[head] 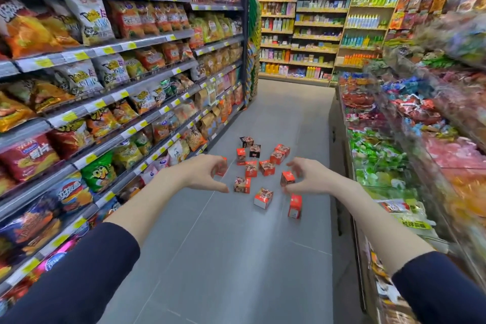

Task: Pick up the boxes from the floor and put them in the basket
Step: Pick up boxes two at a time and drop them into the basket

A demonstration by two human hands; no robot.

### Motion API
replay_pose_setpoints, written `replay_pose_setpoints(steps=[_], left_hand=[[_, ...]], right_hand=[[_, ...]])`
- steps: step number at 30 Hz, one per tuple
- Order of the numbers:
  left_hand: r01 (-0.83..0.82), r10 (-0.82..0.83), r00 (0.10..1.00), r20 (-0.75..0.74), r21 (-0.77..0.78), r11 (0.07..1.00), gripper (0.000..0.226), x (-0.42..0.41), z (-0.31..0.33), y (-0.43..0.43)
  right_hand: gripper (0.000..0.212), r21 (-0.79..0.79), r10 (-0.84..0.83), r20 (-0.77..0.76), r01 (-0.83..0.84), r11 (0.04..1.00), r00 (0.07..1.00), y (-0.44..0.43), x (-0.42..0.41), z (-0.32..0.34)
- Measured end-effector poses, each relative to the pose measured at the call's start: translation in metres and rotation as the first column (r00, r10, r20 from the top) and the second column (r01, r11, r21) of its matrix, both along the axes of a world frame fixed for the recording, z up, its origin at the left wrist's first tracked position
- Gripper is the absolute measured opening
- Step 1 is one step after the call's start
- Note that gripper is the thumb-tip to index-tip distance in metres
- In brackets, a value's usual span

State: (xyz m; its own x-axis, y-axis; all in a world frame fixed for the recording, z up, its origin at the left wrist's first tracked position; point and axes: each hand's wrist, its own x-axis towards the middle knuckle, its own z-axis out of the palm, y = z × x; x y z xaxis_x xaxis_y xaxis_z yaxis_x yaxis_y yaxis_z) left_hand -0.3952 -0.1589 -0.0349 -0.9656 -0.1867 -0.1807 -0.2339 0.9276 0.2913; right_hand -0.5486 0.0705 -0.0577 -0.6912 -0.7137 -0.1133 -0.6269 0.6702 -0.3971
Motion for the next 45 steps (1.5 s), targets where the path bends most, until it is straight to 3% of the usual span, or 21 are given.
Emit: replay_pose_setpoints(steps=[12, 24, 28, 38, 45], left_hand=[[0.095, -0.095, 0.995, 0.019, -0.008, 0.995, 0.071, -0.21, -0.003, -0.144], [0.311, -0.309, 0.948, 0.075, -0.021, 0.95, 0.07, -0.425, -0.048, -0.178], [0.367, -0.361, 0.925, 0.117, -0.038, 0.929, 0.074, -0.522, -0.074, -0.181], [0.546, -0.536, 0.829, 0.163, -0.023, 0.838, 0.07, -0.711, -0.149, -0.179], [0.62, -0.602, 0.746, 0.286, 0.035, 0.784, 0.074, -0.812, -0.229, -0.196]], right_hand=[[0.077, -0.082, -0.142, 0.042, 0.145, 0.986, 0.989, -0.108, -0.167, 0.003], [0.078, -0.041, -0.305, 0.13, 0.312, 0.949, 0.943, -0.138, -0.336, -0.046], [0.067, -0.007, -0.343, 0.144, 0.348, 0.937, 0.928, -0.136, -0.413, -0.072], [0.07, 0.044, -0.463, 0.222, 0.465, 0.884, 0.858, -0.136, -0.57, -0.137], [0.07, 0.106, -0.549, 0.326, 0.548, 0.83, 0.769, -0.154, -0.653, -0.209]])
